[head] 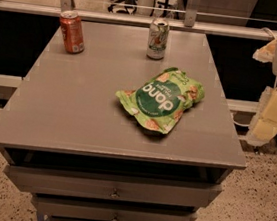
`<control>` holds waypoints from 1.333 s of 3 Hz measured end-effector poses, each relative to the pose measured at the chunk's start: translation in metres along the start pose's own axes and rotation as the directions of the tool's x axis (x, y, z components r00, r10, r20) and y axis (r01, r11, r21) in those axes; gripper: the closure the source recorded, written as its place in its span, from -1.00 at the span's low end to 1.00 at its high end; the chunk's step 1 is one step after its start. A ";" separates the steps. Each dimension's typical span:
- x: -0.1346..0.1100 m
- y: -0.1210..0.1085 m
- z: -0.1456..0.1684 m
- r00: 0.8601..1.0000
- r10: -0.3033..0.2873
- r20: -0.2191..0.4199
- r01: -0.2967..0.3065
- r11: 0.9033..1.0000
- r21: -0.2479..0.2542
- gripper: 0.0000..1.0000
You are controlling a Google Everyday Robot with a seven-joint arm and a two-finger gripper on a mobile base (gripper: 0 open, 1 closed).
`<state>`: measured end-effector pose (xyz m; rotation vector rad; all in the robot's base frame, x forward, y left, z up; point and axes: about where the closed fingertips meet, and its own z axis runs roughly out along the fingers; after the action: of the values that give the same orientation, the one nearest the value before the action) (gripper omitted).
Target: Pick green rice chip bag
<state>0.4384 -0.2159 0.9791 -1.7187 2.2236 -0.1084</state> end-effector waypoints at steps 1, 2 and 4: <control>0.000 0.000 0.000 1.000 0.000 0.000 0.000 1.000 0.000 -1.00; -0.003 -0.011 0.015 0.999 0.000 0.050 -0.001 1.000 0.012 -1.00; -0.044 -0.079 0.101 0.951 -0.066 0.303 0.068 0.998 0.006 -1.00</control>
Offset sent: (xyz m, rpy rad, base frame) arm 0.0565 0.0057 -0.0451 0.1630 -0.0714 0.0370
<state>0.5520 -0.1811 0.9133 -1.6846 1.9445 0.1371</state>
